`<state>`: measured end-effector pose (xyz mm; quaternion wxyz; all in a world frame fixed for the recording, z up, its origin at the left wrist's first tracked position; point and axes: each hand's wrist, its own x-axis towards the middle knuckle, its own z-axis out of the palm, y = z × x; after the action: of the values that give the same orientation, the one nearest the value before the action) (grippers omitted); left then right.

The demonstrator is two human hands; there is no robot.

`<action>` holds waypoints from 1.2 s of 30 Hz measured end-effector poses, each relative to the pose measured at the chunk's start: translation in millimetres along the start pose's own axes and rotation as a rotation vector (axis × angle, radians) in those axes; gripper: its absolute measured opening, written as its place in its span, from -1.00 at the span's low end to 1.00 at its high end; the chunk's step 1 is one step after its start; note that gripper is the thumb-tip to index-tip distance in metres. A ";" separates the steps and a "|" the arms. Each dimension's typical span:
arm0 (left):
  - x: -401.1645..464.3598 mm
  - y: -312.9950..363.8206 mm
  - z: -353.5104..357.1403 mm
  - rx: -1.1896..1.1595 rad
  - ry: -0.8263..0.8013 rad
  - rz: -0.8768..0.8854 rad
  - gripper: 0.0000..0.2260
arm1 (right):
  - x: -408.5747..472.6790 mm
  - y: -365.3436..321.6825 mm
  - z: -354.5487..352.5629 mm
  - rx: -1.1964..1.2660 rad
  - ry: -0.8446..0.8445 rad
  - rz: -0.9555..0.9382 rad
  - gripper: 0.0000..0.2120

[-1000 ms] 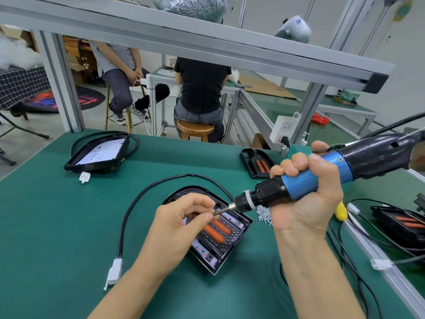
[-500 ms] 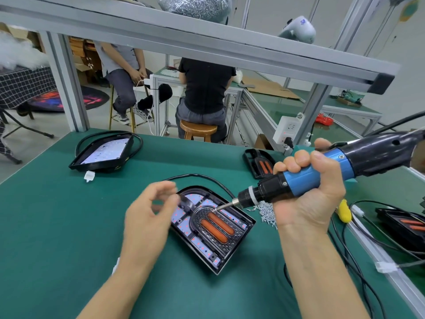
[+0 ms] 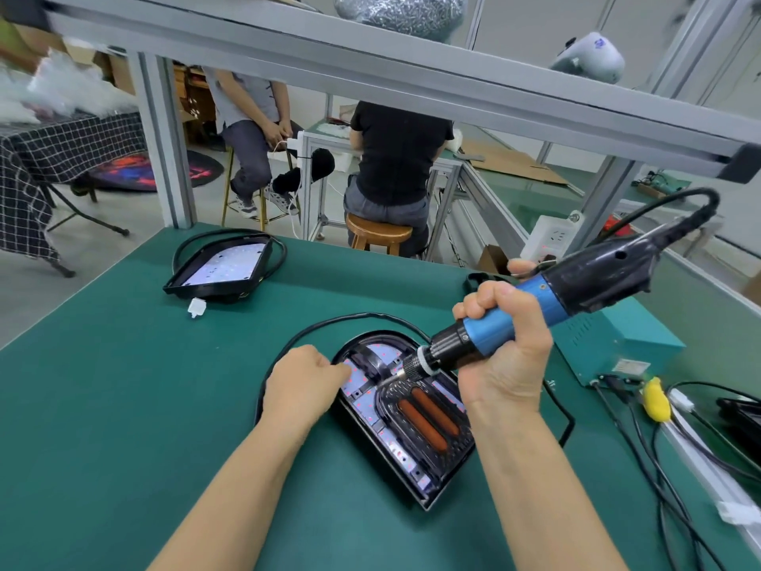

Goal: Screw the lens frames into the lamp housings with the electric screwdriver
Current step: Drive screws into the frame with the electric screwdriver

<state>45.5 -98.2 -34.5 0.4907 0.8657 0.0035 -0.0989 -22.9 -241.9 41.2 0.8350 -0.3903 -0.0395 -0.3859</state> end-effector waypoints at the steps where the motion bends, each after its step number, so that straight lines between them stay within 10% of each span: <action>1: -0.9 0.1 0.8 -0.122 -0.042 -0.023 -0.67 | 0.2 2.6 0.1 -0.016 0.000 -0.003 -0.76; 36: 6.9 -17.0 12.4 -0.293 -0.072 -0.060 -0.80 | -2.7 30.7 11.5 -0.248 -0.142 -0.023 -0.72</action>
<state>48.4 -100.5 -56.4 0.6084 0.7802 0.0262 -0.1432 -1.4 -220.2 29.1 0.7709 -0.5162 -0.0549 -0.3691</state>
